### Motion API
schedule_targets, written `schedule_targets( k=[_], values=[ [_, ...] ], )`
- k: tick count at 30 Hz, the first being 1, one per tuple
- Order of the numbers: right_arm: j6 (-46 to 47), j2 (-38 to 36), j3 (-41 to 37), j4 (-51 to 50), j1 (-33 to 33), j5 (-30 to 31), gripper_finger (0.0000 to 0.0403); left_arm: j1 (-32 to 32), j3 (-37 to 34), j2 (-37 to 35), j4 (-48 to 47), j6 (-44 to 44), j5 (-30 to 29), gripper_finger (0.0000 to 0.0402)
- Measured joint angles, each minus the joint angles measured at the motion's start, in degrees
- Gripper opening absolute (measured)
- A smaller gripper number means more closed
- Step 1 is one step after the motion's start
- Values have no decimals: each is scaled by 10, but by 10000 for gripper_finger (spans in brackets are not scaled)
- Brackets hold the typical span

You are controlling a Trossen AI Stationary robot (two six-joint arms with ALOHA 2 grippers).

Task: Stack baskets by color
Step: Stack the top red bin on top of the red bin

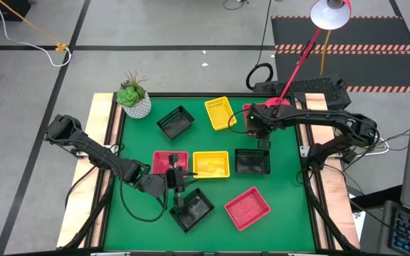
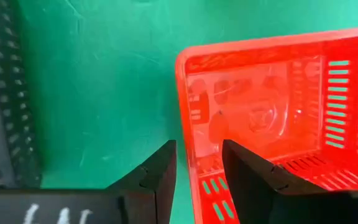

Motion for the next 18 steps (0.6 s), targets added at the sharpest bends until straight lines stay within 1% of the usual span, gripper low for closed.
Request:
schedule_targets(
  k=[3,6,8,12,13,18],
  values=[
    [-17,0,-11,6,-3,0,124,0,0,0,0,0,0,97],
    [-27,0,-17,7,-3,0,108,0,0,0,0,3,0,97],
    [-34,0,-17,7,-3,0,84,0,0,0,0,3,0,97],
    [-56,0,-17,9,-3,0,21,2,0,0,0,3,0,97],
    [-60,0,-17,10,-3,1,13,3,0,0,0,3,0,97],
    [-79,0,-17,14,-3,4,17,8,0,0,0,1,0,97]
  ],
)
